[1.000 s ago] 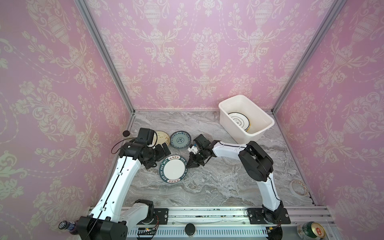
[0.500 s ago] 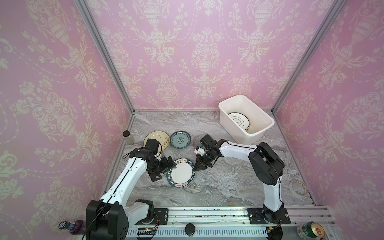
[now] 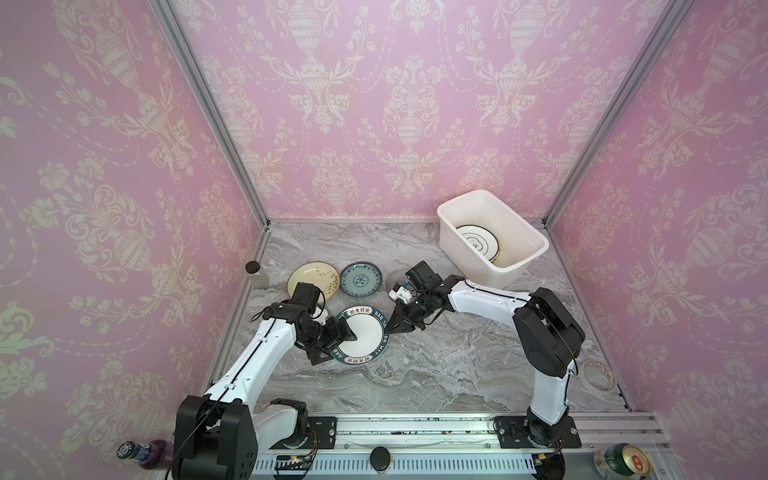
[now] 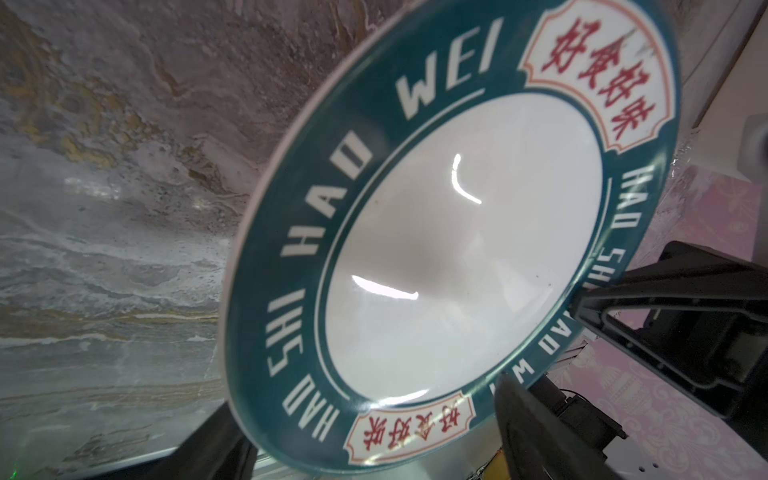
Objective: Place the plates into the plastic bin on the countertop
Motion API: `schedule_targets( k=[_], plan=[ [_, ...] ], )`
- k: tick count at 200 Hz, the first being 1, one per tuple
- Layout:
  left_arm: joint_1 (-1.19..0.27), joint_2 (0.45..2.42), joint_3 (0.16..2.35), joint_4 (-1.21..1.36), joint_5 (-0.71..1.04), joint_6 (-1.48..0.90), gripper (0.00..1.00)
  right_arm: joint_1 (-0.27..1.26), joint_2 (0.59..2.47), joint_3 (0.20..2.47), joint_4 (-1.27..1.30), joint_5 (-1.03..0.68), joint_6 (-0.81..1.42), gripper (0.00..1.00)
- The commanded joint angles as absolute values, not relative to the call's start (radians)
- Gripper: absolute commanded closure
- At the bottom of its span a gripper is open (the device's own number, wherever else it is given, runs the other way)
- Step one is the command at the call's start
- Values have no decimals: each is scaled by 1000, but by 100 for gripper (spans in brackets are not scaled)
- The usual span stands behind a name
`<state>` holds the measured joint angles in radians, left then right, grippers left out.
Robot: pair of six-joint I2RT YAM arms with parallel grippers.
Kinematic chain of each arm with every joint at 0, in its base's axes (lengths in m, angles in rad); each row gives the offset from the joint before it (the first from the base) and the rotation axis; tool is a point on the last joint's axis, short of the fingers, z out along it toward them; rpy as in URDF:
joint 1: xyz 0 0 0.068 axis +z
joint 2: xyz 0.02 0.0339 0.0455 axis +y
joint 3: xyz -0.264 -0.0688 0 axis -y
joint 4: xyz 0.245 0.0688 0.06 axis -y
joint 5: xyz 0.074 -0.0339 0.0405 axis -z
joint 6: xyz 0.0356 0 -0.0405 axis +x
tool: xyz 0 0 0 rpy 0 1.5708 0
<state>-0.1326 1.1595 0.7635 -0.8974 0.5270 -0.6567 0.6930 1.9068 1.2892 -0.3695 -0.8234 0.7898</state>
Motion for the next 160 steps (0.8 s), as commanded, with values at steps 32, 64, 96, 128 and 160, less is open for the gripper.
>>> schedule_targets(
  k=[32,64,96,128,160],
  plan=[
    [-118,1133,752,-846,584,-661,26,657,1844,1251,-196,-923,925,100],
    [-115,1095,747,-767,611,-739,37,655,1842,1234,-118,-936,988,100],
    [-113,1050,739,-680,616,-827,51,654,1842,1213,-61,-939,1037,100],
    [-113,1030,738,-637,616,-881,64,652,1838,1203,-18,-938,1074,100],
    [-111,1007,709,-604,605,-925,80,650,1840,1196,30,-938,1127,100]
  ],
)
